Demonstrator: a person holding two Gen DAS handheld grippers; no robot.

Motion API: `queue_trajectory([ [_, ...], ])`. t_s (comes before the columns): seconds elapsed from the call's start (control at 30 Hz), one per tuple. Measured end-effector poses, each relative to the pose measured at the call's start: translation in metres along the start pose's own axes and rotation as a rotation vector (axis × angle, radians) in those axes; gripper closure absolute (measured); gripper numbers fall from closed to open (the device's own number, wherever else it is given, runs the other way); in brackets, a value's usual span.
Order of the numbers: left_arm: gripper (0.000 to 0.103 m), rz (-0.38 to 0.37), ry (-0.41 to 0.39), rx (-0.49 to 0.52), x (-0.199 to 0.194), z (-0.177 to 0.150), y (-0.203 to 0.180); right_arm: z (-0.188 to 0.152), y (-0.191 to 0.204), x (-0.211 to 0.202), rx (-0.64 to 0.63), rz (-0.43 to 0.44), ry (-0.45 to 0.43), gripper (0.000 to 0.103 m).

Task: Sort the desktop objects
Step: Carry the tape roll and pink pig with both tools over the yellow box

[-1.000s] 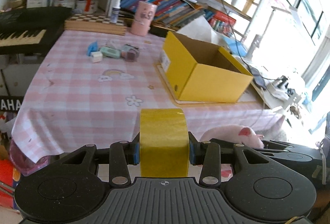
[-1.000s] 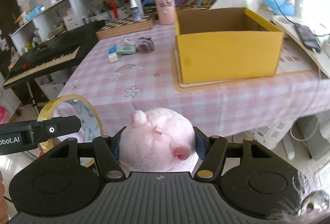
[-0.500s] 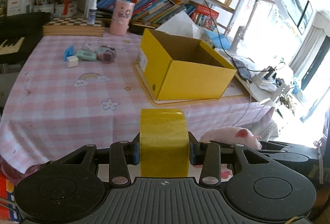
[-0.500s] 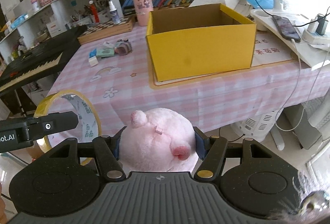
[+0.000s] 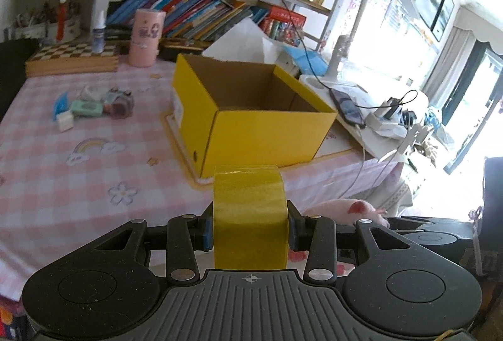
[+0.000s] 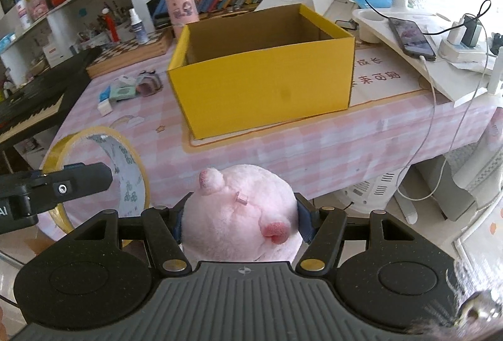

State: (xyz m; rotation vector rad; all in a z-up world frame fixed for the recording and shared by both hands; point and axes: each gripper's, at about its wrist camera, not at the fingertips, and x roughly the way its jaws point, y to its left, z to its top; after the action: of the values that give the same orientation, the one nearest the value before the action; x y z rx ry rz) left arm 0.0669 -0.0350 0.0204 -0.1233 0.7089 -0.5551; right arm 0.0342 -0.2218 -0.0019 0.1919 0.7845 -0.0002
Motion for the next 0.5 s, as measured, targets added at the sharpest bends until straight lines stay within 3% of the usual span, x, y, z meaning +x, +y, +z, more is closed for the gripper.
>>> queue_trajectory([
  [0.27,0.062,-0.027,-0.057,0.063,0.026,0.037,-0.018,0.034,-0.028,0.011,0.033,-0.026,-0.033,0.042],
  [0.5,0.062,-0.025,-0.172,0.129,0.047,0.082,-0.040,0.083,-0.055,0.009,0.028,-0.040,-0.165,0.042],
])
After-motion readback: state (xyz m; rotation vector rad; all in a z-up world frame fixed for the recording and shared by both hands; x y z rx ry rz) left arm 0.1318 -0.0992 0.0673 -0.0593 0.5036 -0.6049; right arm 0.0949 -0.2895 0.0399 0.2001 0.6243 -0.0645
